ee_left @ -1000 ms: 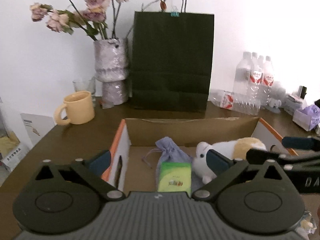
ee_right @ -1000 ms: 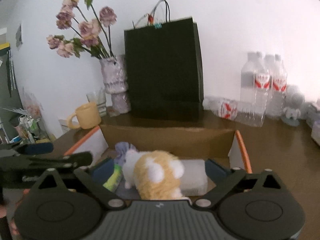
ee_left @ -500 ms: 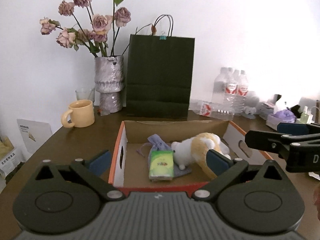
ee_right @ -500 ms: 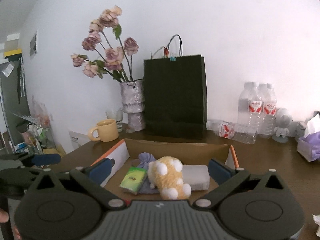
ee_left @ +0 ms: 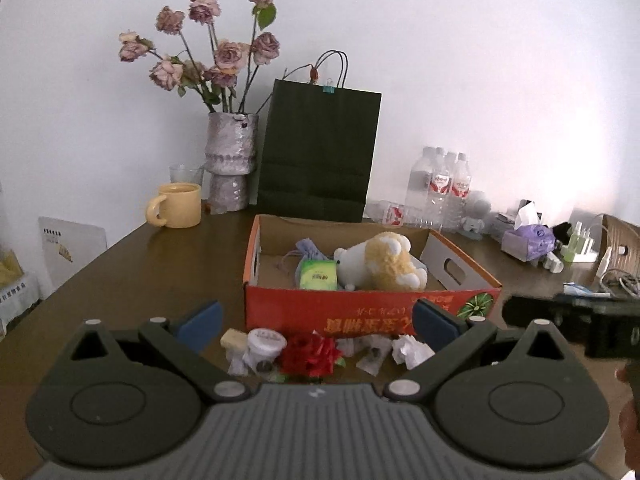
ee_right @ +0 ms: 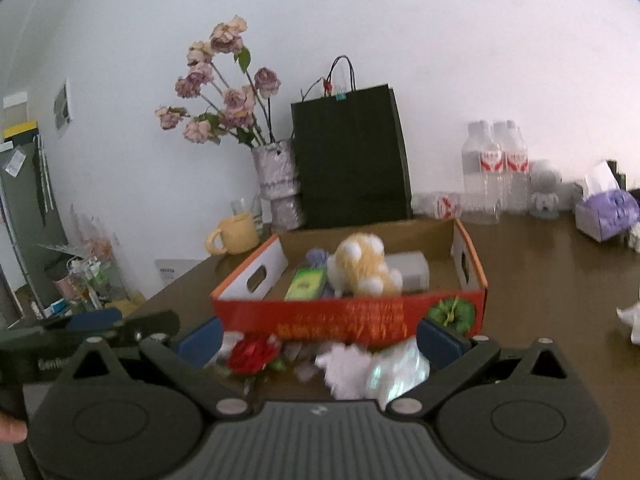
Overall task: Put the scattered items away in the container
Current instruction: 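Withdraw both tools from the cardboard box toward the remaining items, then grasp the crumpled clear plastic bag with the right tool while the left tool grasps the red rose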
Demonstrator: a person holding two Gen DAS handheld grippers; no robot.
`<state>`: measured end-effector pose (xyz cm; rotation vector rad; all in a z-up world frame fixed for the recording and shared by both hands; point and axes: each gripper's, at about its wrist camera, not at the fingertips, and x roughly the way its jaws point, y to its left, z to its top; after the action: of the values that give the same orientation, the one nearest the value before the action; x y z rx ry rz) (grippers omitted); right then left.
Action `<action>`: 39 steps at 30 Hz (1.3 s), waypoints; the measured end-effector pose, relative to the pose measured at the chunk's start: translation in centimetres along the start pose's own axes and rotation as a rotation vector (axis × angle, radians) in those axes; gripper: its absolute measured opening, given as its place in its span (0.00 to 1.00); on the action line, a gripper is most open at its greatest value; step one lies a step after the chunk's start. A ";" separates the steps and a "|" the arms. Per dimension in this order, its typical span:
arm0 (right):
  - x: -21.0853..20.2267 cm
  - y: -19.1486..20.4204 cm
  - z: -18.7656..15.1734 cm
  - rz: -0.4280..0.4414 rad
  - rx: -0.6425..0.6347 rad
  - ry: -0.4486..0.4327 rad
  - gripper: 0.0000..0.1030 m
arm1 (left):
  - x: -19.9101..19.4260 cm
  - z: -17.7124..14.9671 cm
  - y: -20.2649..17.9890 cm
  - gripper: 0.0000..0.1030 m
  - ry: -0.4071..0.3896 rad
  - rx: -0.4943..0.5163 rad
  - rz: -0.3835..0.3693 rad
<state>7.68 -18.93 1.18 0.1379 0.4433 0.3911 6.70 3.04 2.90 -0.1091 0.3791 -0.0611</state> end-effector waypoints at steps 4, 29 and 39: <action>-1.1 0.6 -1.9 -0.007 -0.003 0.041 1.00 | -1.3 -1.1 0.5 1.00 0.005 -0.024 -0.008; -1.1 1.4 -4.8 -0.034 -0.039 0.100 1.00 | -2.2 -3.9 1.0 1.00 0.045 -0.019 -0.010; -0.9 1.4 -5.2 -0.043 -0.041 0.115 1.00 | -2.0 -4.3 1.2 1.00 0.058 -0.028 -0.012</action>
<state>4.18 -17.74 -2.84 0.0656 0.5506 0.3666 3.31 4.02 -0.45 -0.1373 0.4377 -0.0715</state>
